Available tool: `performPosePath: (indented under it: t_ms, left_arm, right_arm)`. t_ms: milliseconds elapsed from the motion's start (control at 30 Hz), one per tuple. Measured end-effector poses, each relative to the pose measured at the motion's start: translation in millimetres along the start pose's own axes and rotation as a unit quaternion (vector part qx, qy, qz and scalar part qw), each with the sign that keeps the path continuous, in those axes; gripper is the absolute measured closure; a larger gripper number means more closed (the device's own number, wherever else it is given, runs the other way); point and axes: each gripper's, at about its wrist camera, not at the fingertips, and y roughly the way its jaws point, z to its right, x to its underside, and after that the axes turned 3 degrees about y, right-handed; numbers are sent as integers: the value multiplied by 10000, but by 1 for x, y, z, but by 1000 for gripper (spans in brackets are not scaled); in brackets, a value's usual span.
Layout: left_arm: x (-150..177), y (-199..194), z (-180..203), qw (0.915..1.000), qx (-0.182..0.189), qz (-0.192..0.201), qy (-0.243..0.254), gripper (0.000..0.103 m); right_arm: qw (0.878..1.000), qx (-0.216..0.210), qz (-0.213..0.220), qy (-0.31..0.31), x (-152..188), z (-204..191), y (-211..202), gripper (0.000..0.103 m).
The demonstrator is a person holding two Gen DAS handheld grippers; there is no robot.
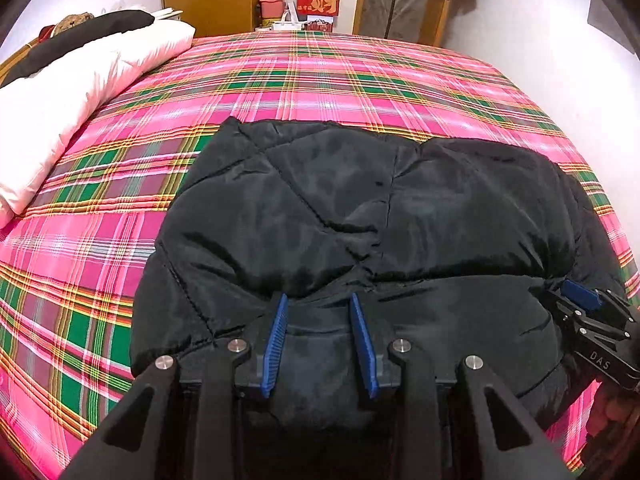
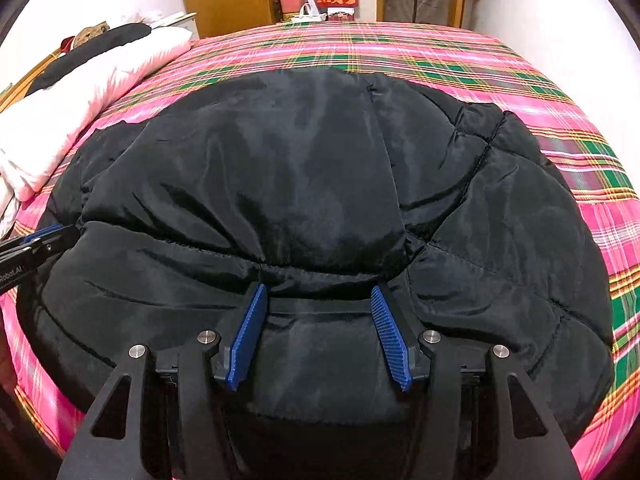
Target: Fold large clothes
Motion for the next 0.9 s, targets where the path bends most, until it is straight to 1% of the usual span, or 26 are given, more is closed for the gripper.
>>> performPosePath:
  t_ms: [67,133,167,267,300,367,400,467,500,567,633,700,767,800,833,900]
  left_arm:
    - [-2,-2,-2,10000,39,29,-36,68]
    - [-6,-8,-10,9996,174,124,-185,68]
    - [-9,-11,-15,9993,205,199,-248,68]
    - [-19,-22,-36,9980,25,490,-409,68]
    - [-22,-24,-44,9973,-7,546,-492,68]
    - [-25,-21,-57,9965,18,535,-647,68]
    - [-26,-19,-62,9960,57,513,-731,69]
    - [-27,-18,-61,9950,285,500,-811,71]
    - [-28,-20,-54,9945,477,564,-748,71]
    - [-34,-26,-28,9933,812,759,-324,71]
    - [-44,-28,-3,9907,1008,904,161,70]
    - [-55,-23,21,9873,1174,950,503,69]
    - [-66,-8,36,9861,1275,788,721,69]
    - [-73,4,43,9870,1208,682,817,69]
    - [-79,16,48,9884,1115,543,873,69]
    - [-88,42,56,9890,1133,206,931,69]
  right_arm:
    - [10000,60,12,-15,-4,2,0,49]
    - [9999,-25,-75,64,-12,4,-8,49]
    - [9999,-121,-54,100,-15,7,-20,49]
    - [9991,-169,363,158,-19,20,-53,49]
    - [9982,-110,544,229,-20,33,-66,49]
    - [9973,92,635,369,-21,53,-73,49]
    - [9971,172,602,422,-20,63,-71,49]
    - [9975,206,406,539,-19,74,-61,49]
    - [9977,177,389,535,-19,75,-58,49]
    - [9981,105,473,372,-23,67,-57,49]
    - [9983,-14,552,192,-32,53,-53,49]
    - [9987,-59,505,74,-46,43,-44,49]
    - [9996,99,276,16,-60,43,-22,49]
    - [9997,131,210,55,-65,47,-12,49]
    - [9998,118,137,120,-70,52,-4,49]
    - [9998,55,36,212,-78,62,8,49]
